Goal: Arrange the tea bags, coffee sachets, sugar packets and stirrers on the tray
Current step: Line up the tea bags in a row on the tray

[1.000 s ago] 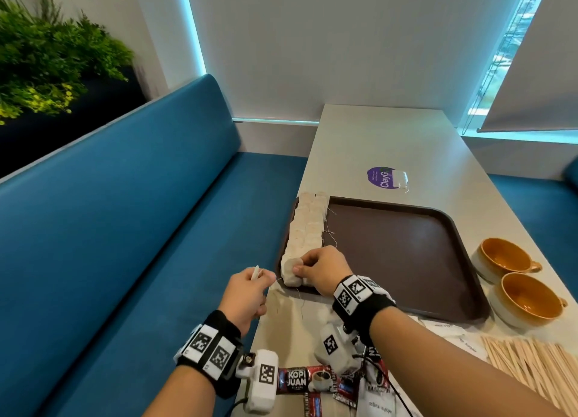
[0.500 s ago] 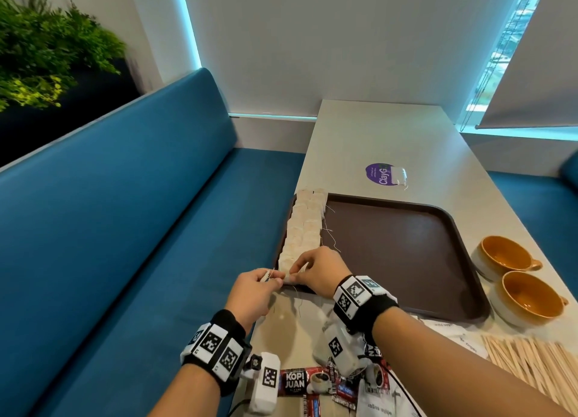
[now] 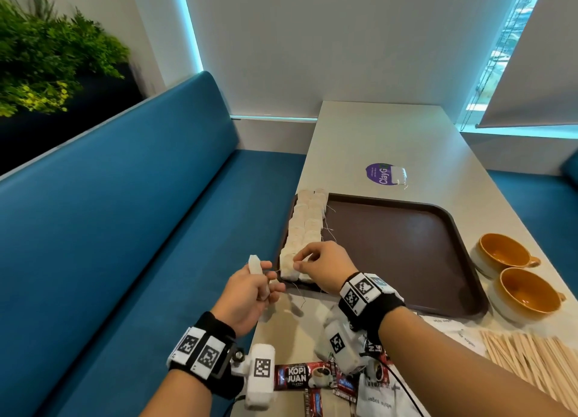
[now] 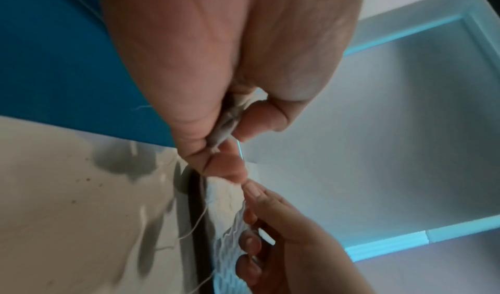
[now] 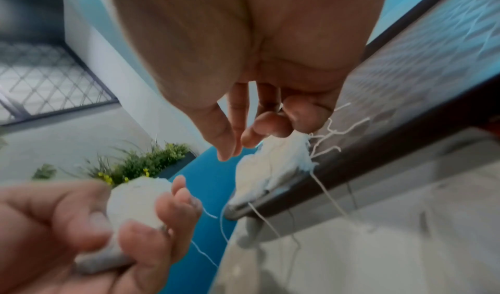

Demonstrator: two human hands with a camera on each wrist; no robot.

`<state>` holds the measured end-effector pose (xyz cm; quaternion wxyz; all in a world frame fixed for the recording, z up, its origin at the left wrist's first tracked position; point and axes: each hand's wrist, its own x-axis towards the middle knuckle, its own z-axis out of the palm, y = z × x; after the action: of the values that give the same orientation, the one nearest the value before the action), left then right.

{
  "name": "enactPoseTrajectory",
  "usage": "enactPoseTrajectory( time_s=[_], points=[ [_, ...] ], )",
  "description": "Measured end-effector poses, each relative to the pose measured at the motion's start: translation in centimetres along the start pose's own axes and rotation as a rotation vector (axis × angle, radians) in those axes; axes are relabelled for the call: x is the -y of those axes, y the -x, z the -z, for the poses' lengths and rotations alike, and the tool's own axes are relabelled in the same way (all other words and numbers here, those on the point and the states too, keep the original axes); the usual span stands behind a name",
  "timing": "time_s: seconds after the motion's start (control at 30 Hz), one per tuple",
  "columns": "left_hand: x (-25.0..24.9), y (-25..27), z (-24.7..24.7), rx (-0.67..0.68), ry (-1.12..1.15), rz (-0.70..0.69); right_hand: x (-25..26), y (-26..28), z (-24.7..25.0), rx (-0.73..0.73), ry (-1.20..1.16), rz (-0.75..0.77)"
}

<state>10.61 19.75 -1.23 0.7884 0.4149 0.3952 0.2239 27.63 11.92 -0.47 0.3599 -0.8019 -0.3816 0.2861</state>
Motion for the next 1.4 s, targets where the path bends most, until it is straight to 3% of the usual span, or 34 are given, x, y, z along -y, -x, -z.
enactPoseTrajectory(
  time_s=[0.17,0.43,0.67,0.97,1.13,1.3,1.4],
  points=[
    [-0.8,2.1,-0.1,0.192,0.101,0.041,0.5,2.7,1.9,-0.029,-0.278,0.062],
    [0.1,3.9,-2.0,0.342,0.13,0.042,-0.1,5.9,1.8,0.07,-0.586,0.063],
    [1.1,3.5,-2.8,0.21,0.023,0.047,-1.3,6.5,1.8,0.11,-0.546,0.035],
    [0.2,0.8,-2.3,0.009,0.108,-0.041,-2.0,3.1,2.8,-0.072,-0.767,-0.153],
    [0.0,-0.7,-1.9,-0.097,-0.169,-0.173,-2.5,1.4,3.2,-0.043,-0.618,-0.13],
    [0.5,-2.3,-1.4,-0.145,-0.71,-0.262,-2.6,0.0,3.0,0.048,-0.205,-0.078],
    [0.4,-2.8,-1.6,-0.168,-0.87,-0.27,-2.2,-0.6,2.7,0.119,0.007,-0.046]
  ],
)
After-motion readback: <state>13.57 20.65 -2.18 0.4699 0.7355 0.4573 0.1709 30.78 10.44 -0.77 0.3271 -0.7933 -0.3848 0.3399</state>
